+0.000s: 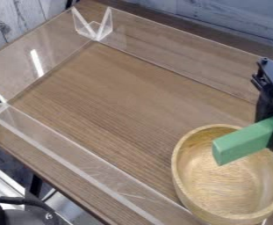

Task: Remove the green block from inside the brown bowl and put it on the table

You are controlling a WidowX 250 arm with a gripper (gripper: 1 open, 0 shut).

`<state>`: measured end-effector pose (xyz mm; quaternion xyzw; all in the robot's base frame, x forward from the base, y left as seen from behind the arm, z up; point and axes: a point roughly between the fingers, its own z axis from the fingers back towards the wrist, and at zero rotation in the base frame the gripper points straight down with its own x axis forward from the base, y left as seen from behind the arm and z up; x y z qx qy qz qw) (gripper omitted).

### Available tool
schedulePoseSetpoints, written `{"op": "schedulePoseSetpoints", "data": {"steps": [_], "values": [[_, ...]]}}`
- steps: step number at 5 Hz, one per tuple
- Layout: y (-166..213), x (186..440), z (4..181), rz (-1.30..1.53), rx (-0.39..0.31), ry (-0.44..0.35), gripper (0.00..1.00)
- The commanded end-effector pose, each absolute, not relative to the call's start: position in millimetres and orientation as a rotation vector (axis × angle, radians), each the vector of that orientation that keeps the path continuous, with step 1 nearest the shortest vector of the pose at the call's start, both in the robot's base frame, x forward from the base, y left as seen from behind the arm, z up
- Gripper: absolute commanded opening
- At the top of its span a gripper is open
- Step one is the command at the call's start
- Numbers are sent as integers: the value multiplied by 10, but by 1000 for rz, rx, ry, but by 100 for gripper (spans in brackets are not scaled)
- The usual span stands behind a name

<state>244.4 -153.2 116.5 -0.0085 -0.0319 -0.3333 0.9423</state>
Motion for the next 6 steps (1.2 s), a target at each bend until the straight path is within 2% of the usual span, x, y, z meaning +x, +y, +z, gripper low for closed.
{"op": "schedulePoseSetpoints", "data": {"steps": [1, 2, 3, 4, 5, 6], "values": [[-1435, 2494, 1440, -646, -27, -147, 0], [-1269, 2506, 1522, -595, -15, -153, 0], [-882, 2551, 1607, -485, 0, -156, 0], [-424, 2555, 1619, -374, 12, -147, 0], [57, 2547, 1536, -259, 16, -130, 0], [420, 2466, 1374, -219, 10, -118, 0]]}}
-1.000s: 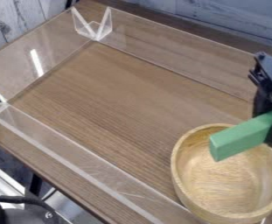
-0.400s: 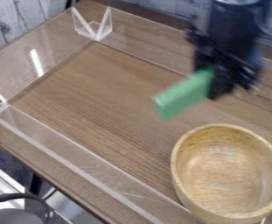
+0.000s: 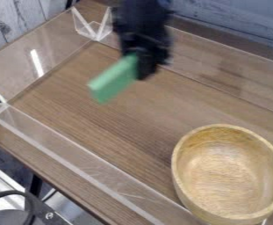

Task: Remove the green block from inside the brown bowl and put it on the table

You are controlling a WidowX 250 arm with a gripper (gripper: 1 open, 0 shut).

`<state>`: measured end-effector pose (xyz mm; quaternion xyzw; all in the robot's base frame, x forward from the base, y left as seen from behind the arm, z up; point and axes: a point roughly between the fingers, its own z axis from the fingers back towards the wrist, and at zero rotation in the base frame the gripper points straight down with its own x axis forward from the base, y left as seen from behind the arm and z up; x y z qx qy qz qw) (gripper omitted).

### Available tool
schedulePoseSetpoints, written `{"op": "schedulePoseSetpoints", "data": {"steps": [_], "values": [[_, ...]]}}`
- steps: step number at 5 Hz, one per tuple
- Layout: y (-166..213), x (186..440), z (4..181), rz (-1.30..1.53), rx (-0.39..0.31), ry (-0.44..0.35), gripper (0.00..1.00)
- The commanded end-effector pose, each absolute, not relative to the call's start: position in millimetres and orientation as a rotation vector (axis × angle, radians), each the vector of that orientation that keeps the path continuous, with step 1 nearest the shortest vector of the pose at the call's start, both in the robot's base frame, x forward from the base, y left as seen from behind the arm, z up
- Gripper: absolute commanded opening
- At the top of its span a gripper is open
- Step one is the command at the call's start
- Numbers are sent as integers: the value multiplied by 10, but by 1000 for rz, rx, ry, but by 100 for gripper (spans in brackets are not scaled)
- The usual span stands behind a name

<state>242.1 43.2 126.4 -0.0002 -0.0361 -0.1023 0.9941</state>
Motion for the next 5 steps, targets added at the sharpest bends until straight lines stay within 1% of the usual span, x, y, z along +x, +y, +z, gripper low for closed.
{"op": "schedulePoseSetpoints", "data": {"steps": [1, 3, 4, 5], "values": [[658, 2395, 1215, -200, 5, -115, 0], [310, 2569, 970, -255, -21, -90, 0], [87, 2607, 862, -288, -34, -84, 0], [-84, 2579, 728, -317, -42, -68, 0]]}}
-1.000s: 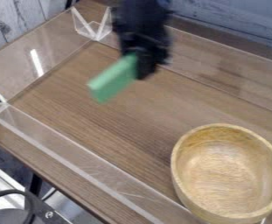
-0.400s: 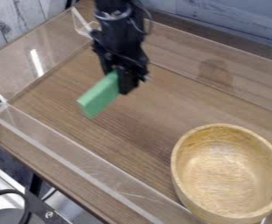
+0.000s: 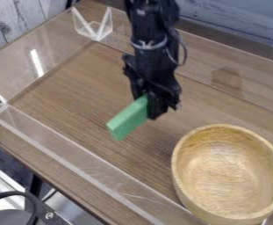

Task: Remove the green block from inside the brown bowl and put it on the table

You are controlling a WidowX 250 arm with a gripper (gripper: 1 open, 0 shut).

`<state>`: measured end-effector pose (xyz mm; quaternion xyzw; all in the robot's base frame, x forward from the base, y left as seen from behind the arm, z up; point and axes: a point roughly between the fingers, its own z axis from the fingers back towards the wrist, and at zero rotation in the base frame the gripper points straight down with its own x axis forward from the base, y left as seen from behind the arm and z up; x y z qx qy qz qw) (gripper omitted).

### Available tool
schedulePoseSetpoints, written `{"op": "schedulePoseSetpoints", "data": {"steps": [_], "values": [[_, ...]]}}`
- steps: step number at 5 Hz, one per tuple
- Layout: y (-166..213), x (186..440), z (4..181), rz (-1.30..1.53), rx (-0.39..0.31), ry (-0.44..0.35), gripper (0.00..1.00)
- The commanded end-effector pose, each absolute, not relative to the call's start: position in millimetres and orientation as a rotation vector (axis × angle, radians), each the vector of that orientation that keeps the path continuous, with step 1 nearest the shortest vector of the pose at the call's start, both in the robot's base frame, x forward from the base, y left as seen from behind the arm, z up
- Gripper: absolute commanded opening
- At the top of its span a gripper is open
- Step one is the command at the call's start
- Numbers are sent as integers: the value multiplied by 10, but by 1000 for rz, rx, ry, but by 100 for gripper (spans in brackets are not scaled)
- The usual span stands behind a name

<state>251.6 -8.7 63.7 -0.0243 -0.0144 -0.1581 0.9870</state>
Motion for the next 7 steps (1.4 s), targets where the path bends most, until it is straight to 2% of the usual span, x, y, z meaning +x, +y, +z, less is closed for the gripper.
{"op": "schedulePoseSetpoints", "data": {"steps": [1, 4, 7], "values": [[85, 2691, 662, -285, -37, -65, 0], [297, 2871, 538, -242, -29, -70, 0], [337, 2938, 511, -235, -32, -83, 0]]}}
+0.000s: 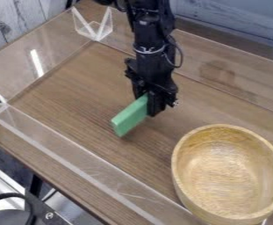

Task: Remove the green block from inside the brown bowl and put it on the table

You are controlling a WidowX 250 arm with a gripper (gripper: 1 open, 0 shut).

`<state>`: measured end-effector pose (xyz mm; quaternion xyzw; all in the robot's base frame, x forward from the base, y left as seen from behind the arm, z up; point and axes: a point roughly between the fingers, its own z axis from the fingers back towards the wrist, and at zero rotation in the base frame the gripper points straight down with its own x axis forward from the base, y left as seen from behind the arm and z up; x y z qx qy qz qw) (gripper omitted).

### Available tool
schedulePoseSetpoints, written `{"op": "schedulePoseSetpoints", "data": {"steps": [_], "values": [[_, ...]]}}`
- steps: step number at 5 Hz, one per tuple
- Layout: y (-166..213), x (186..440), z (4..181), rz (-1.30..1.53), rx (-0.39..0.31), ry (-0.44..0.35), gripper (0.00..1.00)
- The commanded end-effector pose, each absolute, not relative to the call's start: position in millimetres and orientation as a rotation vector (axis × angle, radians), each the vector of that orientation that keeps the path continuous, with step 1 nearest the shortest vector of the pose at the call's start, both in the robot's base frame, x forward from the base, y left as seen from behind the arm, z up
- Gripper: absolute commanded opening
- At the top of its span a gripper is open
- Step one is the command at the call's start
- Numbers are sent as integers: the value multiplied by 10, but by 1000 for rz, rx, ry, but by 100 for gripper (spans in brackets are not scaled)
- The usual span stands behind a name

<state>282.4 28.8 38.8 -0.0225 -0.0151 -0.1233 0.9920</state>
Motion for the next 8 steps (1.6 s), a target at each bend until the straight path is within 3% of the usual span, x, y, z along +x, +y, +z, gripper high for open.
{"op": "schedulePoseSetpoints", "data": {"steps": [1, 8], "values": [[347, 2955, 509, -234, -34, -87, 0], [402, 2963, 294, -204, -50, -42, 0]]}}
